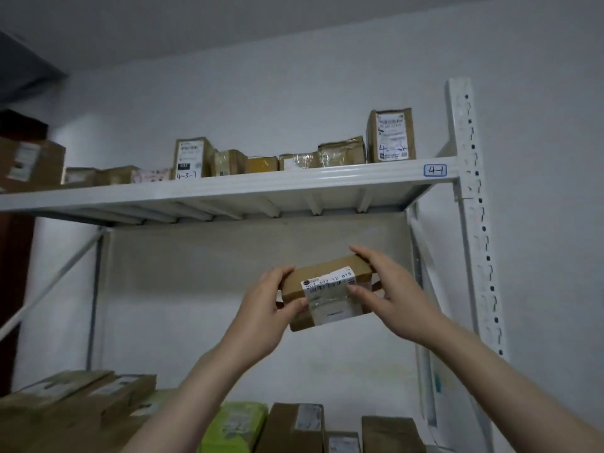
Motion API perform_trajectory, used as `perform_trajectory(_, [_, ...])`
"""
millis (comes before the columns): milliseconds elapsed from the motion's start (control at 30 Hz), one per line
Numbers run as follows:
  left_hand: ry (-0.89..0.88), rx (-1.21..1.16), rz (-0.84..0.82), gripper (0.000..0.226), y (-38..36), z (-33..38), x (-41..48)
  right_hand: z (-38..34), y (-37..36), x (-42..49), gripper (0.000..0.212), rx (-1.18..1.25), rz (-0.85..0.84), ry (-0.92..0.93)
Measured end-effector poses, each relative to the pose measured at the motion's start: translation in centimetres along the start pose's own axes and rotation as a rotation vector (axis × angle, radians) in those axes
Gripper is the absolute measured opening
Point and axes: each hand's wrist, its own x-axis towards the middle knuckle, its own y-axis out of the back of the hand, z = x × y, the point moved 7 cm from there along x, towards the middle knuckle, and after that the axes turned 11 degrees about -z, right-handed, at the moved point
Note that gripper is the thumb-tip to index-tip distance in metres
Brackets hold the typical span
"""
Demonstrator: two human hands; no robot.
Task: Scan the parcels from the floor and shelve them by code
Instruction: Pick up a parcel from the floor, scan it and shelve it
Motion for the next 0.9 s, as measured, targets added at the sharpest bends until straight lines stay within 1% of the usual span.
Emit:
perform_trajectory(100, [-0.050,0.062,0.014,0.046,1.7,0.3,1.8,-1.3,1.4,2.6,0.058,-0.109,-0.031,0.038])
perform_trajectory(200, [-0.113,0.126,0.031,0.044,2.7,1.6,4.7,-1.4,3.7,4.8,0.055,-0.200,-0.021,0.025])
perform_trajectory(333, [-0.211,0.209,0.055,0.043,3.0,4.7,8.8,-0.6,7.7,6.8,0.048,-0.280,0.039,0.013])
perform_trajectory(500, [-0.337,0.300,0.104,0.044,2.1,9.9,14.5,1.9,14.5,7.9,0.048,-0.323,0.137,-0.033])
perform_trajectory(600, [-0.391,0.343,0.148,0.045,1.2,12.7,18.1,3.8,18.8,8.3,0.047,-0.363,0.247,-0.057])
perform_trajectory(733, [-0.363,0.346,0.175,0.047,-0.4,15.5,22.6,8.0,24.6,8.0,0.047,-0.343,0.556,-0.235])
perform_trajectory(767, [-0.352,0.348,0.173,0.046,-1.0,16.1,23.5,9.1,25.4,7.9,0.048,-0.338,0.611,-0.282])
perform_trajectory(833, [-0.332,0.357,0.169,0.046,-2.4,16.9,25.4,10.9,26.2,8.1,0.050,-0.354,0.675,-0.350])
perform_trajectory(900, [-0.310,0.372,0.166,0.049,-3.9,17.3,27.1,12.0,26.3,8.4,0.048,-0.387,0.720,-0.376])
